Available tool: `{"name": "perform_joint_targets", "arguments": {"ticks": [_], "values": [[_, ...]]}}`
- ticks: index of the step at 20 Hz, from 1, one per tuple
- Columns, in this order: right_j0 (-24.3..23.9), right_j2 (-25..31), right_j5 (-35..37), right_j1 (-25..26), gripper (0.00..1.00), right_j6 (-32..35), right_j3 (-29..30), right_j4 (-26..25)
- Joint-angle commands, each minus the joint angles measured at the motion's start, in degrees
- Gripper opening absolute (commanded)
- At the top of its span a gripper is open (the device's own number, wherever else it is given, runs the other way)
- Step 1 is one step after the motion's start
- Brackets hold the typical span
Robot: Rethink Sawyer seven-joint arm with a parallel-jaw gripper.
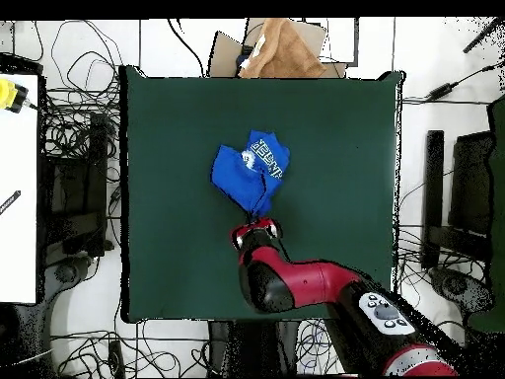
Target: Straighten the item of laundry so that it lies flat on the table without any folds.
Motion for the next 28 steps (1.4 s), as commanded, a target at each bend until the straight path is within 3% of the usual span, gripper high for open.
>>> {"name": "perform_joint_targets", "arguments": {"ticks": [1,9,18,28], "values": [[-0.15,-5.67,1.32,5.98,0.0,6.71,1.1,-5.18],[2.37,-11.52,-4.9,10.0,0.0,8.0,1.67,-6.62],[-0.12,-13.79,-5.83,6.3,0.0,9.65,8.04,-8.14],[-0.01,-12.97,-4.69,5.19,0.0,9.46,8.51,-7.95]]}}
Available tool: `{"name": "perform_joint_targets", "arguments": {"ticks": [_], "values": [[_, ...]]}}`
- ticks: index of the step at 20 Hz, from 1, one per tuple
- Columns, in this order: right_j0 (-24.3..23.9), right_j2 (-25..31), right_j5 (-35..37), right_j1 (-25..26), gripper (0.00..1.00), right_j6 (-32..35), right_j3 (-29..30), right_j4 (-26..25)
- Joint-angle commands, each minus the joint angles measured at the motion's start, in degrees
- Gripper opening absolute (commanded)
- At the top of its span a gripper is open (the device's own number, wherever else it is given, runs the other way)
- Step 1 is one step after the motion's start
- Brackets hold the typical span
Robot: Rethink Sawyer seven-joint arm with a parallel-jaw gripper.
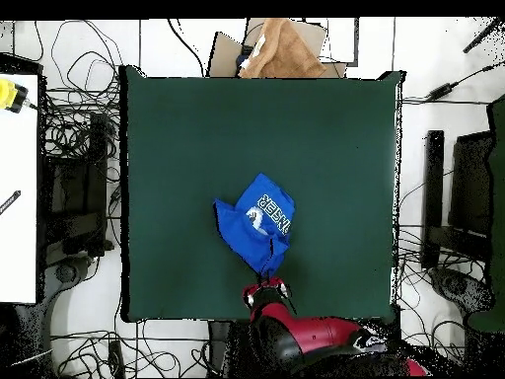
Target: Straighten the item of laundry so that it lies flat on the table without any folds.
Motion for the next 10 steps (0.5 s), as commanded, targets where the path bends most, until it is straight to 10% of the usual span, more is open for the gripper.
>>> {"name": "perform_joint_targets", "arguments": {"ticks": [1,7,8,10], "values": [[0.36,-0.38,0.19,0.41,0.0,9.37,-0.11,-1.45],[0.66,0.59,-3.46,5.67,0.0,9.69,-4.11,-1.09],[-0.45,1.54,-4.72,6.3,1.0,9.88,-4.3,-2.01],[-1.71,2.71,-4.58,6.57,1.0,10.22,-4.32,-2.8]]}}
